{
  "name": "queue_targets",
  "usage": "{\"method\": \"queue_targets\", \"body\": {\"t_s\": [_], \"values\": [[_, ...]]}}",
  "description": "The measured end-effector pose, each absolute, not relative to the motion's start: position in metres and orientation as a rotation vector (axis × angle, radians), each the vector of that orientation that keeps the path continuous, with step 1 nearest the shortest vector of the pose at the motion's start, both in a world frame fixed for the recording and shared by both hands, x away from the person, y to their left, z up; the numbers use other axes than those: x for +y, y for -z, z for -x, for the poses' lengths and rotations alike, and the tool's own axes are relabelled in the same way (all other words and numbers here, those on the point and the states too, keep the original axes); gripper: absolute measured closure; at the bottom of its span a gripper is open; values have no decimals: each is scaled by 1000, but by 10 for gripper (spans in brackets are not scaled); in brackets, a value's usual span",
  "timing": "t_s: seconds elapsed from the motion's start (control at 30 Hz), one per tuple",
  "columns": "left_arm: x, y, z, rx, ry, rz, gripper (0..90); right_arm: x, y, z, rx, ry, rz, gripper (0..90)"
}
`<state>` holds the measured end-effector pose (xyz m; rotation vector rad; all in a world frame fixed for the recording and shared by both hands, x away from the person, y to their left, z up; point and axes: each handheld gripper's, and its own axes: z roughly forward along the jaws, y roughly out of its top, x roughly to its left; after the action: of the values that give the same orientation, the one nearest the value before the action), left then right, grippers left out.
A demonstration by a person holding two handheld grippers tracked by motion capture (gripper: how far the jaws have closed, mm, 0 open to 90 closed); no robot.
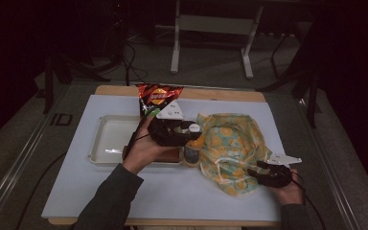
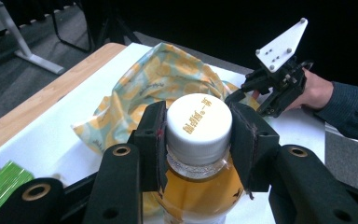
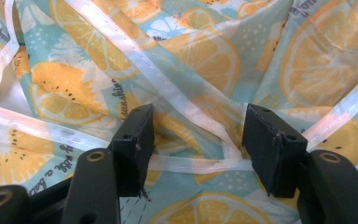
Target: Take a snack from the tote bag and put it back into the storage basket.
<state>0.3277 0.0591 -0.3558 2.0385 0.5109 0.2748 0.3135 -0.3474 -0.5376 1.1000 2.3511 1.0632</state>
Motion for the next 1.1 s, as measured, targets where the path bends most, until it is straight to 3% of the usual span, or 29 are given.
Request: {"method": "queue_targets", "body": {"t_s": [1.1], "values": [[118, 359, -329, 581, -348, -2036, 584, -347, 538, -314, 2351, -1063, -1100, 433]]}}
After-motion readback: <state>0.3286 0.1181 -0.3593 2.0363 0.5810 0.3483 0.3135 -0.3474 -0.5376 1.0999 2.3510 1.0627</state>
